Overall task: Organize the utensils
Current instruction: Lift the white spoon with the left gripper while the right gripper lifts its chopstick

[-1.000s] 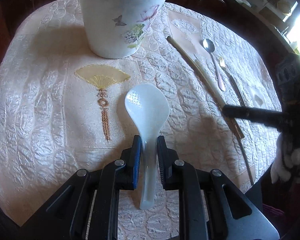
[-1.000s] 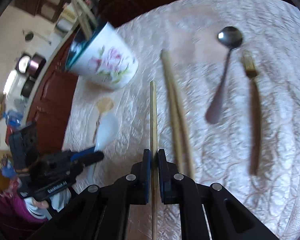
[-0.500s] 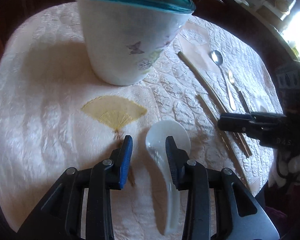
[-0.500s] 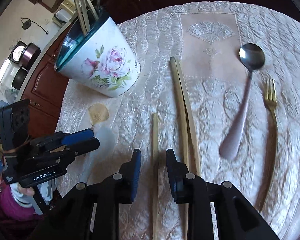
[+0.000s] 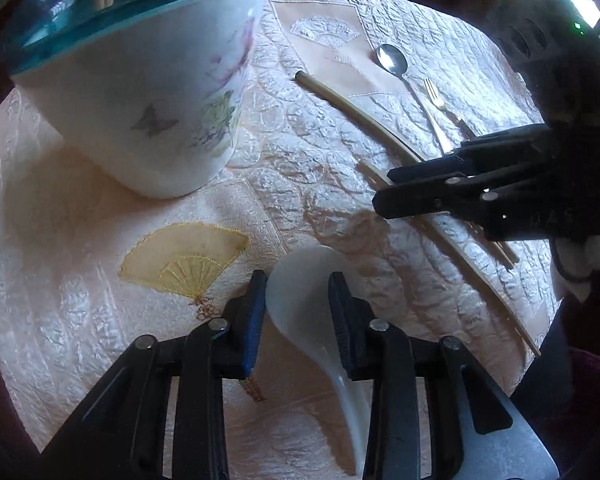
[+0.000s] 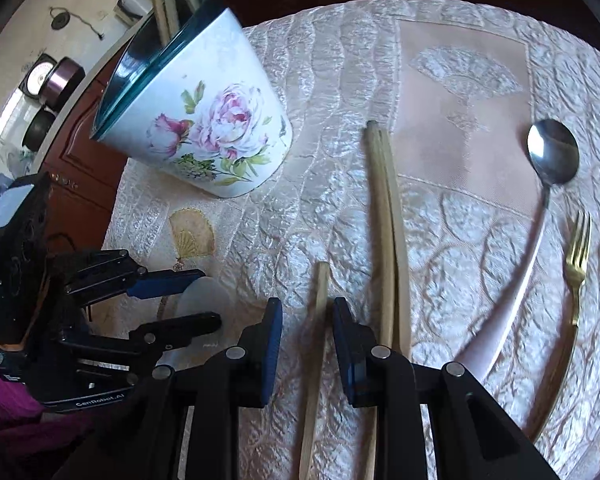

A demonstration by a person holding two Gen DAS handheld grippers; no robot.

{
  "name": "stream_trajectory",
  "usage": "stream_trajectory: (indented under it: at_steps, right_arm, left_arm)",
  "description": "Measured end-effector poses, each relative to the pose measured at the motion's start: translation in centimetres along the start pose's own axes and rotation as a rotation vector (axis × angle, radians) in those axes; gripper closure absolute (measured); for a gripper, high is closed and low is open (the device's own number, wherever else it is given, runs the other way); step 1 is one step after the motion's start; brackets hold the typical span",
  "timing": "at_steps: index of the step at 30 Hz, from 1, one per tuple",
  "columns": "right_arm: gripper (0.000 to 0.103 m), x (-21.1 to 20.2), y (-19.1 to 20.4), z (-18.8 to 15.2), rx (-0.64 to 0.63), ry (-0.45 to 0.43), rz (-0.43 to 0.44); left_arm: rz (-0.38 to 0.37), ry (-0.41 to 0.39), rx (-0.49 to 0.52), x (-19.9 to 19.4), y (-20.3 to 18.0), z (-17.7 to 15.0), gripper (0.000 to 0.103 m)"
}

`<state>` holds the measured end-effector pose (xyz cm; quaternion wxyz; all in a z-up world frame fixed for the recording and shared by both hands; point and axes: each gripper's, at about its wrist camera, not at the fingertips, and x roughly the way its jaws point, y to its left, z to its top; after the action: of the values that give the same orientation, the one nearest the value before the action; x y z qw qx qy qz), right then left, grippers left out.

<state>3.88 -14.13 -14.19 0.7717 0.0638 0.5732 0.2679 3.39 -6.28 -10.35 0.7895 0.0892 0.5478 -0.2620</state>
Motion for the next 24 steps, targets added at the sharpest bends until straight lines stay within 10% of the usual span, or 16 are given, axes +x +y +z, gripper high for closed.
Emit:
stream_trajectory:
  at_steps: [5,24]
  right_arm:
    - [0.097,0.1,0.5,0.2,0.001,-0.027,-0.002]
    - [0.098,-7.0,2.2,-0.9,-0.001,-0.200,0.058]
  left_arm:
    - [-0.042,-0.027,-0.086,-0.9,1.2,-0.2,0.093]
    - [-0.035,-0.173,-0.169,-7.5,1.7,-3.1,0.102]
